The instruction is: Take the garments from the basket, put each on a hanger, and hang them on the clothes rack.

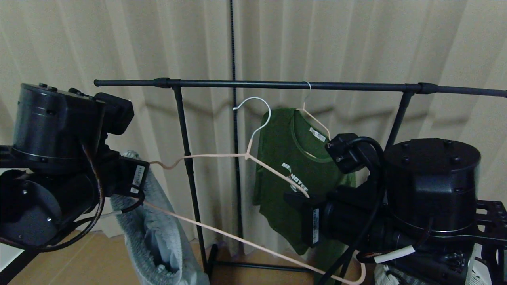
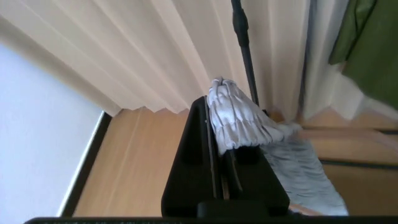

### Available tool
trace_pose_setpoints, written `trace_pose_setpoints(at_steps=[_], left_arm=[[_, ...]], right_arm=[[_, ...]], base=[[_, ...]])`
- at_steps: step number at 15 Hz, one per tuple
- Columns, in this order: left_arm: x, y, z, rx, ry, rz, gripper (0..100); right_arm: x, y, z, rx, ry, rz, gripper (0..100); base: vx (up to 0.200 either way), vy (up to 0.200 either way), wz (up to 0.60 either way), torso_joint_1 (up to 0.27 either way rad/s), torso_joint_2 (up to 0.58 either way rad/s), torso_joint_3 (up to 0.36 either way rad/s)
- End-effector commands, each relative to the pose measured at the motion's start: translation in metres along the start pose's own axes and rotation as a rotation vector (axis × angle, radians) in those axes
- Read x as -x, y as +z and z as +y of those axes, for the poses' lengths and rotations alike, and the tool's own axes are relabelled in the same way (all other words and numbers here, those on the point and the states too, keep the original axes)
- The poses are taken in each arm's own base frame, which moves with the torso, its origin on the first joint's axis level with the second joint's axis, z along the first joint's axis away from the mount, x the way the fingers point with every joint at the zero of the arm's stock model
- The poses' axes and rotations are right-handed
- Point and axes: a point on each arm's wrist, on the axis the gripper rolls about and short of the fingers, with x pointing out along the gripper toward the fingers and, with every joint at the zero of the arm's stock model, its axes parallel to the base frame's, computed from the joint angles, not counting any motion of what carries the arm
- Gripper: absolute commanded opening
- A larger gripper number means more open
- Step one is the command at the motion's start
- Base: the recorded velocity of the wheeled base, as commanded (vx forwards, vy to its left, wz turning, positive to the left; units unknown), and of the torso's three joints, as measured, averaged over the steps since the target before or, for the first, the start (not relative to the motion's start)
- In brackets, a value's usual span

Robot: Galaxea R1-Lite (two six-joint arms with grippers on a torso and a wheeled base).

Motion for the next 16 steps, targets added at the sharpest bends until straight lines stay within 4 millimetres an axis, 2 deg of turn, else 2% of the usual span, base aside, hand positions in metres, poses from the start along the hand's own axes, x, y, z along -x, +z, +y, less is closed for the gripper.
trace_pose_setpoints(at_steps=[1,5,7,13,16], left_arm=[[-0.001,-0.002,-0.007,-0.012,0.005,-0.001,0],[-0.024,0.001,-0.024,0.008,0.044,0.0,0],[-0.029,0.002,-0.028,0.013,0.058,-0.002,0],[-0.028,0.007,-0.027,0.03,0.06,-0.017,0],[-0.02,0.011,-0.02,0.067,0.065,-0.044,0]], right_arm=[[0.002,0.0,0.001,-0.001,0.005,-0.003,0],[0.018,-0.004,0.016,0.022,0.071,0.02,0],[0.019,-0.007,0.023,-0.004,0.086,0.047,0],[0.005,-0.018,0.025,-0.032,0.041,0.129,0],[-0.003,-0.021,0.025,-0.032,-0.004,0.131,0]], base=[[0.0,0.0,0.0,0.0,0.0,0.0],[0.0,0.0,0.0,0.0,0.0,0.0],[0.0,0.0,0.0,0.0,0.0,0.0],[0.0,0.0,0.0,0.0,0.0,0.0],[0.0,0.0,0.0,0.0,0.0,0.0]])
